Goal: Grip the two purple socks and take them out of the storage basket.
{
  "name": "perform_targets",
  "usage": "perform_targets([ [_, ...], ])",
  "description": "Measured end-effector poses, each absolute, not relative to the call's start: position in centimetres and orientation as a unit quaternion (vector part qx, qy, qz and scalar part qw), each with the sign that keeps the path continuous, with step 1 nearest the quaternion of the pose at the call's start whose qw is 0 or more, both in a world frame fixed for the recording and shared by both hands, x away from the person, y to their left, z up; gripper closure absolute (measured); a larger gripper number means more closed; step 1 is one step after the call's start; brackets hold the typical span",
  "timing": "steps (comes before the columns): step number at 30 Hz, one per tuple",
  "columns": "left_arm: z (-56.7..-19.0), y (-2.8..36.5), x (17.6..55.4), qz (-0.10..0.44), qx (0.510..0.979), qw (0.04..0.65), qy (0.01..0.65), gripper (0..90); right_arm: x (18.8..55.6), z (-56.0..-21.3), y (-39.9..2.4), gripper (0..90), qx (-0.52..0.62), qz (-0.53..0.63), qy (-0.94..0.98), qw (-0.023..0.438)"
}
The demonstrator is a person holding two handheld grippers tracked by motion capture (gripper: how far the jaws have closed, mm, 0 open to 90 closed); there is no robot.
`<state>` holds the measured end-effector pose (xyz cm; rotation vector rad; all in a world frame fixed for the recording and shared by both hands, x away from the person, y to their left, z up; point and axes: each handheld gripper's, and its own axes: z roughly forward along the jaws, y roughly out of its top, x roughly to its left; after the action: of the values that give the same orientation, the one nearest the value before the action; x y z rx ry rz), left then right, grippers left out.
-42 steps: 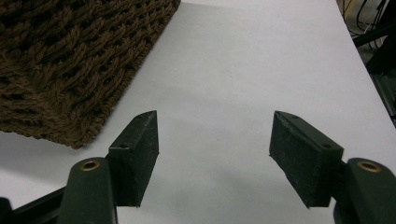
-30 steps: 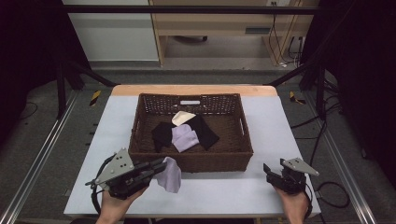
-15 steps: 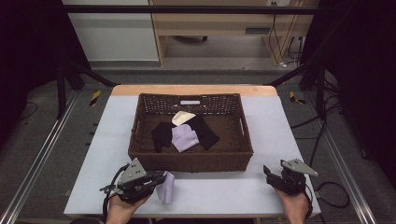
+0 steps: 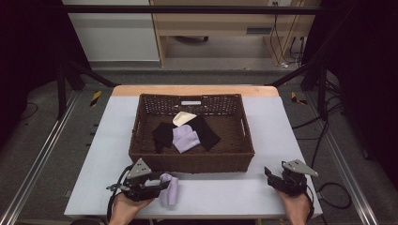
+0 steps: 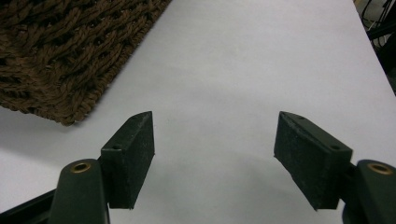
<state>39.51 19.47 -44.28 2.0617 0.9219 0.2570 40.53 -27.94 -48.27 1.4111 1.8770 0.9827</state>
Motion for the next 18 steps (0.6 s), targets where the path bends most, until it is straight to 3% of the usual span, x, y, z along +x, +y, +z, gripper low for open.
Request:
perform_targets([
  [8, -41.7, 20.2, 38.6, 0.126, 0.802, 0.457, 0.364, 40.0, 40.6, -48.3, -28.0, 29.3, 0.531, 0.368, 0.703, 0.298],
  [18, -38.2, 21.2, 38.5, 0.166, 0.779, 0.485, 0.360, 36.9, 40.7, -48.3, -28.0, 29.8, 0.533, 0.369, 0.701, 0.298],
])
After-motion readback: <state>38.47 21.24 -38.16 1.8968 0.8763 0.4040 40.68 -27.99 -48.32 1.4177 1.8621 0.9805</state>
